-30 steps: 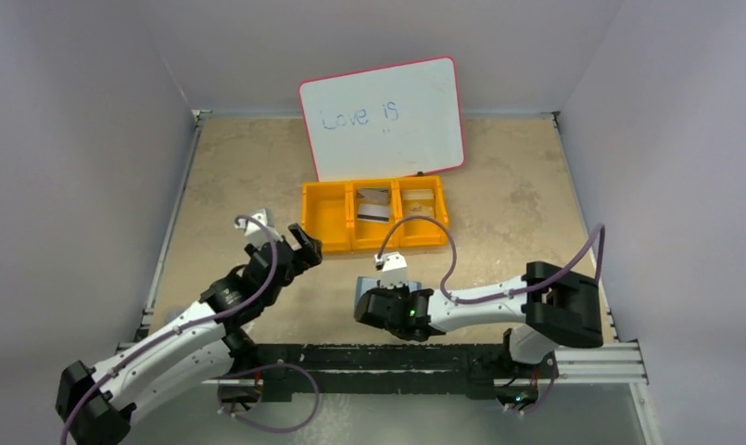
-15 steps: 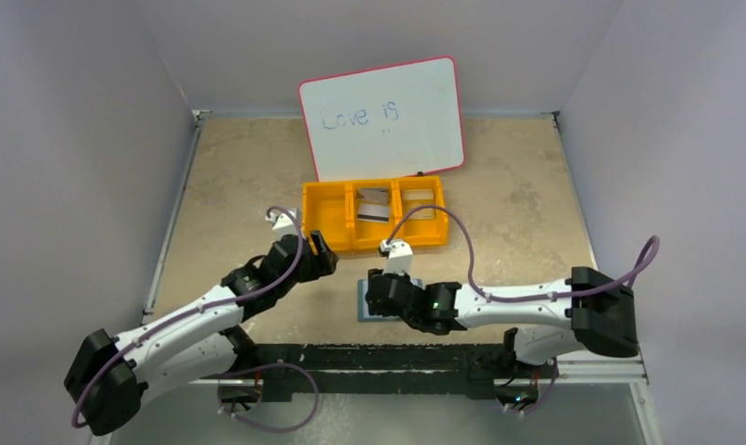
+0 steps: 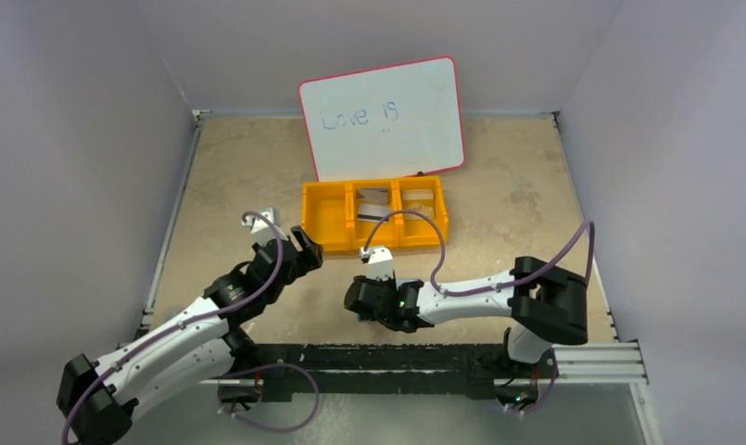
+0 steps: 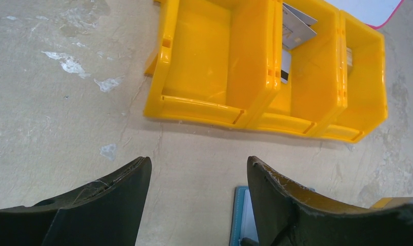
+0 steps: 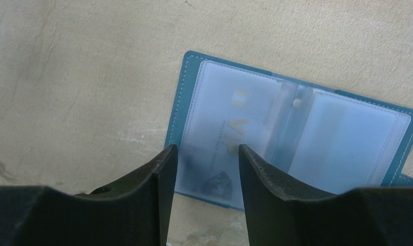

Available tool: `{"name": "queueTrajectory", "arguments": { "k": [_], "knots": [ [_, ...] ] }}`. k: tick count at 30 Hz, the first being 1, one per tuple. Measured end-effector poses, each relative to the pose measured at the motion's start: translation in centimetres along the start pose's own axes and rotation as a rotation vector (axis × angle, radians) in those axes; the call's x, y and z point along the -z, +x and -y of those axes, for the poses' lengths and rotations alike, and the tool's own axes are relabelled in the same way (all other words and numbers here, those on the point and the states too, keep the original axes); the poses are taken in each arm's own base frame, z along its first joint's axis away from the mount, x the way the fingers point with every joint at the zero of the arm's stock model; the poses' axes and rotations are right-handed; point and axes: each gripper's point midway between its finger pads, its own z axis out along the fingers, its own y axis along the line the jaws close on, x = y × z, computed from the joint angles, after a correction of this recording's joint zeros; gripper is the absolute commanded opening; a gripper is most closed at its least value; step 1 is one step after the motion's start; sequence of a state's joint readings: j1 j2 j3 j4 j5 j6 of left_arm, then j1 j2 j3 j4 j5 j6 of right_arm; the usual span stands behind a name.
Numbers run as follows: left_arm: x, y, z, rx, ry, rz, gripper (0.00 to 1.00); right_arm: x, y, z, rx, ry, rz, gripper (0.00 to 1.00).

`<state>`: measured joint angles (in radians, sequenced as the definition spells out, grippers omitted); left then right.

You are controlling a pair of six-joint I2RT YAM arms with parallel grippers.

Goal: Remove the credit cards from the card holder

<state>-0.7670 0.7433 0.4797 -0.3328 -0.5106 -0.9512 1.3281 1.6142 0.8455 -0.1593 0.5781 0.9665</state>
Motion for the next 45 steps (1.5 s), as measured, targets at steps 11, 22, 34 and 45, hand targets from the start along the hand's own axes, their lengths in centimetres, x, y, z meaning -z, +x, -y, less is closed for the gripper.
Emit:
{"name": "queueTrajectory", "arguments": {
  "k": [11, 22, 34, 45],
  "knots": [
    [-0.2, 0.2, -0.4, -0.01, -0.018, -0.005, 0.69, -0.8, -0.1, 0.3, 0.025, 0.048, 0.019, 0.3],
    [-0.4, 0.4, -0.6, -0.016, -0.031, -0.007, 0.7, -0.4, -0.2, 0.7, 0.019, 0.038, 0.03, 0.09],
    [-1.1, 1.4, -0.1, -0.028, -0.026, -0.045, 0.7, 2.6, -1.0, 5.5, -0.17, 0.184, 0.071, 0.21],
    [-2.0, 3.3, 1.1, -0.046, 0.022, -0.124, 0.71, 5.1, 0.8, 11.0, -0.299, 0.292, 0.058, 0.4]
  ]
}}
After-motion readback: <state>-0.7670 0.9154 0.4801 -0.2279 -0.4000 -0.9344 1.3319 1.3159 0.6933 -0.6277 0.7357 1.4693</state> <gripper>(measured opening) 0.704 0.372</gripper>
